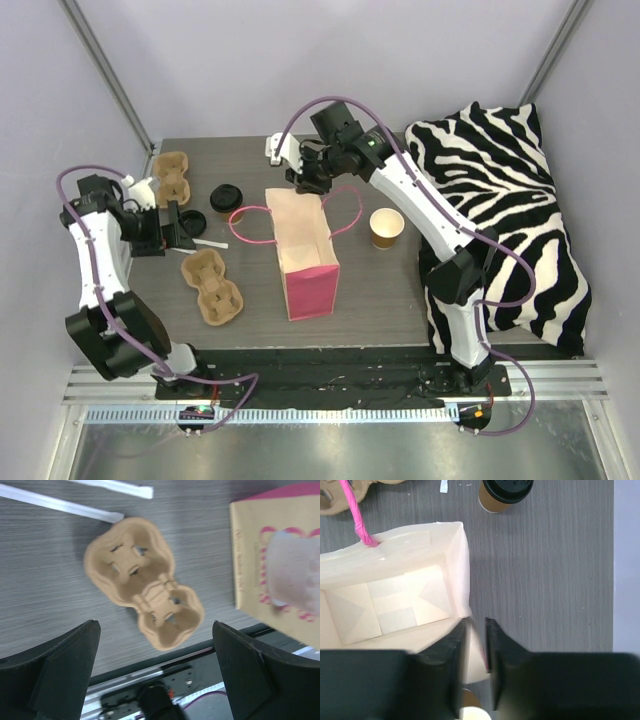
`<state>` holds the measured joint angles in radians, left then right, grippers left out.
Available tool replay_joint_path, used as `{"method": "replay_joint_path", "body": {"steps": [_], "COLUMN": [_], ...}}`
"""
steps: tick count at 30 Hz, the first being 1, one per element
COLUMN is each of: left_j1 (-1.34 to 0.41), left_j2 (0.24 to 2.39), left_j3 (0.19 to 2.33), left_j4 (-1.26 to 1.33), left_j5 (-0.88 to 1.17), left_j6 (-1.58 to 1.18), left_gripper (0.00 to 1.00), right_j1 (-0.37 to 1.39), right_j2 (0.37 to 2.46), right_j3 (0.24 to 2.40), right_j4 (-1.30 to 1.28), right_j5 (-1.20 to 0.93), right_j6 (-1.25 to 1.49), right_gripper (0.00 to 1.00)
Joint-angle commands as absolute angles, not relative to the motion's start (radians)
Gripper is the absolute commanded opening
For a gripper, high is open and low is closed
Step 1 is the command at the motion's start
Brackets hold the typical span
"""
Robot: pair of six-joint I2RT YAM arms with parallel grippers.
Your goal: Pack the takeout coffee
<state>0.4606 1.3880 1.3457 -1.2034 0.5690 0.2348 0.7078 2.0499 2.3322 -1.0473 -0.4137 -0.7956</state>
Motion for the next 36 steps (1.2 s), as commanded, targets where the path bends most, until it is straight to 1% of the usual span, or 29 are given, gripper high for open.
{"method": "replay_joint_path", "body": {"steps": [1,2,3,9,10,12,15,16,18,19,22,25,36], "left_j1": [0.468,0.466,0.466,0.468,0.469,0.471,0.471,0.469,0.466,0.46,0.453,0.44,0.385], "left_j2": [1.466,1.498,1.512,1.606,1.614,1.629,1.641,1.658,1.69,1.731,1.817,1.858,1.868], "left_j3": [1.31,1.31,1.312,1.295,1.29,1.275,1.267,1.27,1.301,1.318,1.385,1.405,1.332], "left_j4": [-1.135,-1.14,-1.15,-1.096,-1.071,-1.004,-0.957,-0.948,-0.966,-0.985,-1.046,-1.063,-0.97], "left_j5": [0.489,0.508,0.517,0.529,0.526,0.531,0.598,0.626,0.646,0.658,0.669,0.661,0.598], "left_j6": [0.405,0.435,0.48,0.581,0.595,0.613,0.687,0.705,0.761,0.782,0.836,0.868,0.882], "left_gripper": [1.0,1.0,1.0,0.99,0.96,0.93,0.87,0.83,0.77,0.71,0.63,0.59,0.5], "right_j1": [0.716,0.716,0.716,0.715,0.716,0.716,0.716,0.715,0.716,0.716,0.716,0.715,0.71], "right_j2": [2.039,2.036,2.031,1.99,1.985,1.968,1.954,1.954,1.95,1.95,1.944,1.94,1.942], "right_j3": [2.367,2.365,2.353,2.333,2.333,2.33,2.33,2.33,2.329,2.327,2.316,2.307,2.309], "right_j4": [-1.052,-1.054,-1.052,-1.042,-1.039,-1.026,-1.022,-1.023,-1.029,-1.034,-1.037,-1.035,-1.026], "right_j5": [-0.437,-0.437,-0.434,-0.446,-0.449,-0.454,-0.454,-0.451,-0.448,-0.448,-0.445,-0.443,-0.44], "right_j6": [-0.816,-0.818,-0.818,-0.813,-0.81,-0.798,-0.787,-0.784,-0.782,-0.782,-0.775,-0.764,-0.744], "right_gripper": [0.17,0.05,0.01,0.01,0.01,0.01,0.01,0.01,0.01,0.01,0.01,0.01,0.01]}}
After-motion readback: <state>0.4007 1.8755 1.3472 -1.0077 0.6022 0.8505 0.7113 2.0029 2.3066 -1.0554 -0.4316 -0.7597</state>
